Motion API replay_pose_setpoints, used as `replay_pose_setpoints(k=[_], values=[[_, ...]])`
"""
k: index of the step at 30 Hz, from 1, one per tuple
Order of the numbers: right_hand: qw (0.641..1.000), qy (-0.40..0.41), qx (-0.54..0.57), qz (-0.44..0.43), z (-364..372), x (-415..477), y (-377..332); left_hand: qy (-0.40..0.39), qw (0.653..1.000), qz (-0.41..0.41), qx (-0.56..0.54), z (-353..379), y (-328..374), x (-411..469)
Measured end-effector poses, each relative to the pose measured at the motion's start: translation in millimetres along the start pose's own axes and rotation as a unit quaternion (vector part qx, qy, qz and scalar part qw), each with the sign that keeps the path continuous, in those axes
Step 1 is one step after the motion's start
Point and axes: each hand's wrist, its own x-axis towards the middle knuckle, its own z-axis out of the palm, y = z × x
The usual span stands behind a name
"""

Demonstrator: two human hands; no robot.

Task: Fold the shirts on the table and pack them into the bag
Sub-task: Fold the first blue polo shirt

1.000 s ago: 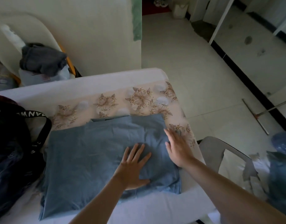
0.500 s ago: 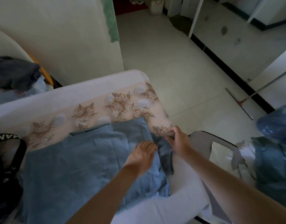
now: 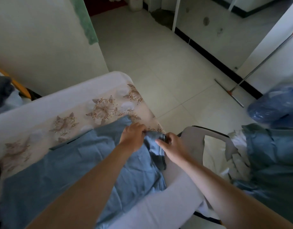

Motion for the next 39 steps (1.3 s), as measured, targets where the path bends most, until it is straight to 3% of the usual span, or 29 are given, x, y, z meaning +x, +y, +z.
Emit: replay_pose_setpoints(k=[3, 7, 10, 14, 19, 23, 26, 31, 33, 37, 39], values=[[0.999, 0.009, -0.027, 0.036, 3.4, -0.3, 12.6, -0.044, 0.998, -0.008, 0.031, 6.0, 5.6, -0.5], [0.987, 0.111, -0.097, 0.057, -3.8, -12.8, 20.4, -0.073, 0.992, 0.095, 0.04, 3.0, 27.7, 4.4], [0.992, 0.055, -0.11, 0.014, 0.7, -35.3, 28.2, -0.15, 0.976, 0.14, 0.073, 7.5, 47.2, 12.1], [0.982, 0.046, -0.184, 0.008, 6.0, -46.8, 32.3, -0.15, 0.96, 0.18, 0.154, 7.3, 62.7, 24.1], [0.993, 0.042, -0.109, -0.025, 0.5, -48.1, 22.0, -0.147, 0.982, 0.117, 0.013, -12.9, 61.4, 25.5], [0.99, 0.007, -0.124, -0.071, 5.0, -44.8, 5.0, -0.137, 0.98, 0.063, -0.133, -44.3, 47.7, 9.3], [0.986, -0.005, -0.149, -0.075, 8.0, -53.4, -12.0, -0.125, 0.977, 0.055, -0.165, -62.5, 28.4, -5.7], [0.972, 0.03, -0.217, -0.087, 14.6, -70.2, -32.8, -0.027, 0.994, 0.104, -0.026, -74.0, -3.0, -31.5], [0.974, 0.02, -0.195, -0.112, 19.8, -77.2, -42.2, -0.002, 0.99, 0.135, 0.05, -72.9, -13.6, -41.7], [0.951, -0.136, -0.235, -0.152, 35.0, -95.6, -55.0, -0.114, 0.945, 0.137, 0.275, -61.6, -33.5, -67.0], [0.947, -0.132, -0.253, -0.144, 42.2, -97.0, -53.9, -0.113, 0.946, 0.109, 0.283, -55.7, -40.2, -78.0]])
